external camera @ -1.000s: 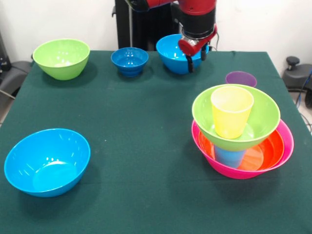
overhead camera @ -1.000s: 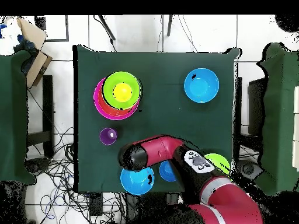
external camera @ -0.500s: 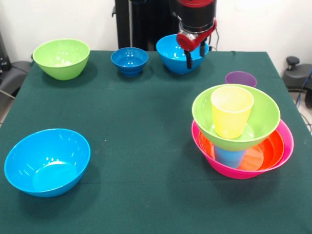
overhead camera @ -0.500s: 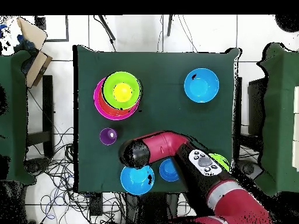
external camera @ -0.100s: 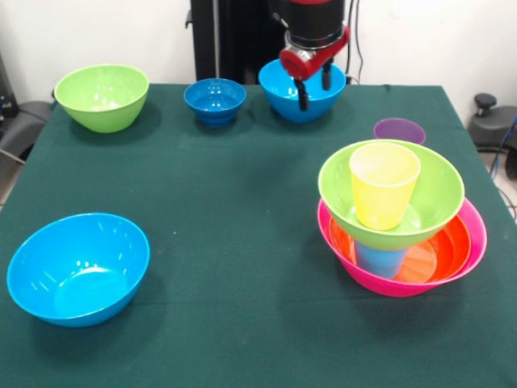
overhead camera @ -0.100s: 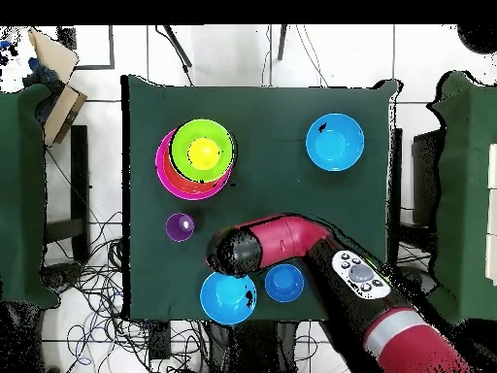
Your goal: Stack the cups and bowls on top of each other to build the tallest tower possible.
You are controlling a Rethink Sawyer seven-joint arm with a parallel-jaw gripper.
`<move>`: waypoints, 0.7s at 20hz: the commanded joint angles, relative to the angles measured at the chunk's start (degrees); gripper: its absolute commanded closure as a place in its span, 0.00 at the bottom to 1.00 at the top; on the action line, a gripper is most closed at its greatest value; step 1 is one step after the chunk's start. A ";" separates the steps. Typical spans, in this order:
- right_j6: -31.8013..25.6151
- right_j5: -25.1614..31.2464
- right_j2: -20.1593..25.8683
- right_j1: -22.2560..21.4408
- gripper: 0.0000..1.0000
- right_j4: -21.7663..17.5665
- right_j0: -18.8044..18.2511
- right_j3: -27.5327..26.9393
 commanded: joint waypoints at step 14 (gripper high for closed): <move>-12.81 7.09 3.16 5.78 0.00 -12.50 -6.71 -1.78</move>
